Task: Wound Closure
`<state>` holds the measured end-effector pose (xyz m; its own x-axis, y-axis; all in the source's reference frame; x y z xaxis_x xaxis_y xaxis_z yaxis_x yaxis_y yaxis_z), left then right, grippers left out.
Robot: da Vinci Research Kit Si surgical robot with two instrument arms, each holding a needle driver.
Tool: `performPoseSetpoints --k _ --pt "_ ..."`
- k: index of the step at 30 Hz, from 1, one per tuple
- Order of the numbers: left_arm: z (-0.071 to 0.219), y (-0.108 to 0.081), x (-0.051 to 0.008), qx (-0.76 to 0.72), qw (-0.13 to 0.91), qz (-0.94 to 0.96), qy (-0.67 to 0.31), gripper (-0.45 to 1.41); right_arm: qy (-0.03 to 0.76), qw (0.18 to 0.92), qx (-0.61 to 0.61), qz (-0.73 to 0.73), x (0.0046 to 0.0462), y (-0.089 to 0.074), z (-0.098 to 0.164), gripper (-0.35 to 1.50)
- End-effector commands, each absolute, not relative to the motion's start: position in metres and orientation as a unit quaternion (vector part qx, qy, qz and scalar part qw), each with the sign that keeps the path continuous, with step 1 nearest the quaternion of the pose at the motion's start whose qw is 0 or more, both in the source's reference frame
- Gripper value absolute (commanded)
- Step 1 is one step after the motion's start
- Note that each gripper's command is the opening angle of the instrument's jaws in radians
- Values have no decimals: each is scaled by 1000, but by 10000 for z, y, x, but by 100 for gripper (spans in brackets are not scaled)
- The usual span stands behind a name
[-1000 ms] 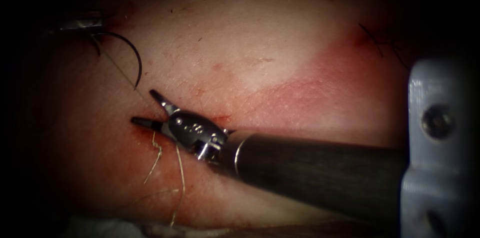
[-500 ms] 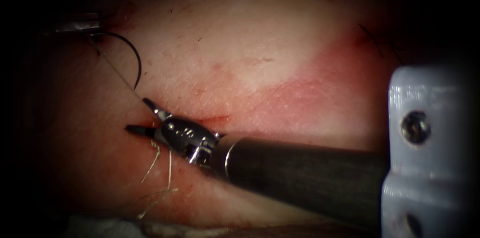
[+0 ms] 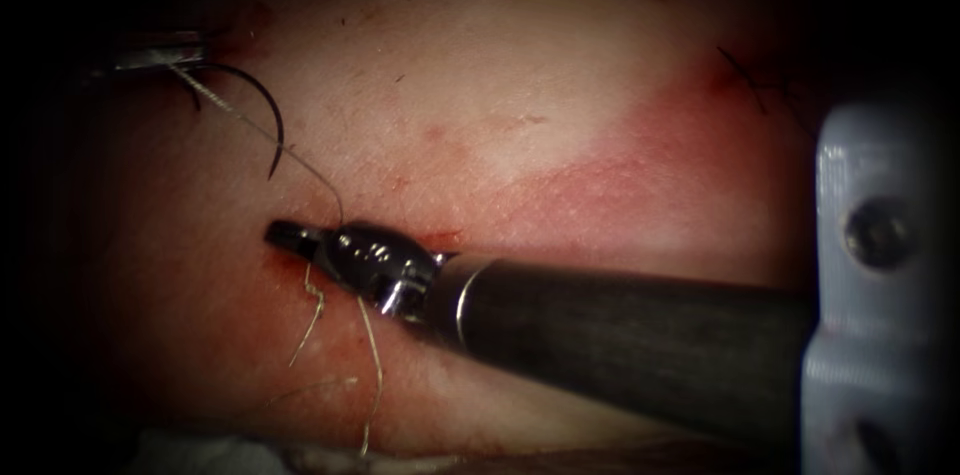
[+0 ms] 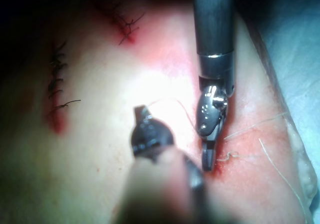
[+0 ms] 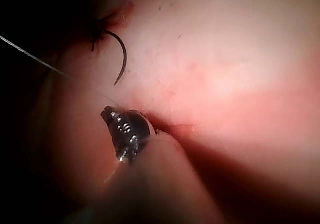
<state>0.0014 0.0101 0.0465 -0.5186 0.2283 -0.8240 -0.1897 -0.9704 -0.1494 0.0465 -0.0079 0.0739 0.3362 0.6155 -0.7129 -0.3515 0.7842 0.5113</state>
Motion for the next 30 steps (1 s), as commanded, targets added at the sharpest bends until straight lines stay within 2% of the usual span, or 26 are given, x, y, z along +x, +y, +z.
performPoseSetpoints --k 1,2,3,5,12,14,15,17,18,21,24,25,26,28,30 --pt "471 100 15 -477 118 871 -22 -45 496 805 143 293 465 -87 742 -35" --pt "472 101 20 -479 117 870 -22 -45 496 805 146 290 461 -88 740 -23" --pt "473 102 26 -477 116 871 -20 -45 495 805 136 297 454 -87 736 44" --pt "476 104 39 -475 117 872 -15 -45 481 810 112 316 438 -80 728 145" --pt "499 126 72 -463 131 877 5 -45 481 802 93 342 323 -40 674 148" --pt "508 134 70 -463 135 876 6 -45 479 802 80 348 289 -35 663 148" --pt "515 142 66 -462 138 876 9 -45 478 800 71 355 258 -34 656 148" --pt "522 146 62 -462 145 875 10 -45 477 799 66 360 235 -39 653 148" --pt "535 150 49 -458 154 875 15 -45 468 801 55 368 209 -51 653 148" --pt "547 154 30 -466 165 869 11 -45 463 803 45 372 195 -70 660 148" --pt "559 161 10 -474 196 858 3 -5 467 802 45 370 196 -87 668 148" --pt "568 164 -5 -474 227 851 -2 37 467 803 45 367 201 -98 674 148" --pt "572 165 -12 -473 239 848 -4 53 467 804 46 365 203 -102 676 148" --pt "582 156 -29 -469 262 844 -3 96 469 805 47 359 213 -115 682 148" --pt "586 142 -34 -471 256 844 -3 106 472 807 48 353 219 -122 685 148"
